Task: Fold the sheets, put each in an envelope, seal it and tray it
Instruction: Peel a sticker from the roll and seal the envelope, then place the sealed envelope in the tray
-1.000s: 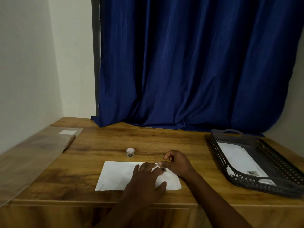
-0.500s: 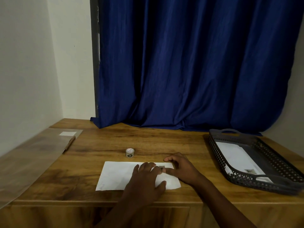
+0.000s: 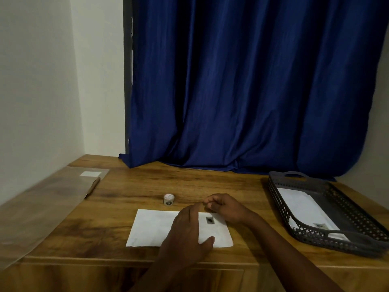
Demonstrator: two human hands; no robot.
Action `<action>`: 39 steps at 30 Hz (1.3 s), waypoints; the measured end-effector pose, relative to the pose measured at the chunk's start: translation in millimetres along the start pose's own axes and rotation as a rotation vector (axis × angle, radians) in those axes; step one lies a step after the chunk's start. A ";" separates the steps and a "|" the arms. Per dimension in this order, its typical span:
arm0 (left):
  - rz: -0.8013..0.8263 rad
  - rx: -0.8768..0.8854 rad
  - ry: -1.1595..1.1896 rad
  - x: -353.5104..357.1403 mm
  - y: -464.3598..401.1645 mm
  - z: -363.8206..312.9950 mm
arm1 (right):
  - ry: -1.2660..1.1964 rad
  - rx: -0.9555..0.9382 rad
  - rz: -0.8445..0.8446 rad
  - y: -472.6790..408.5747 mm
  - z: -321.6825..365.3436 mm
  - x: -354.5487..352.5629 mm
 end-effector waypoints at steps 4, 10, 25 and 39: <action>-0.053 0.029 0.028 -2.4 1.1 -2.4 | 0.196 -0.050 0.118 -16.8 25.7 16.9; -0.118 0.052 -0.026 -6.3 4.3 -3.7 | 0.365 -0.048 0.300 -31.1 45.5 27.6; -0.366 0.129 0.113 -24.8 10.1 -4.7 | 0.060 0.129 -0.062 69.1 37.9 -107.3; 0.257 0.038 -0.243 72.1 -55.3 -86.3 | -0.177 0.486 -0.777 175.3 -104.2 -256.6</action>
Point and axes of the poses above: each hand's wrist, its own y-axis away from the middle knuckle, its own x-axis out of the palm, z = x × y, the point moved 6 cm from there along -y, towards the middle knuckle, and after that the axes turned 8 degrees about z, right-handed, at the moved point
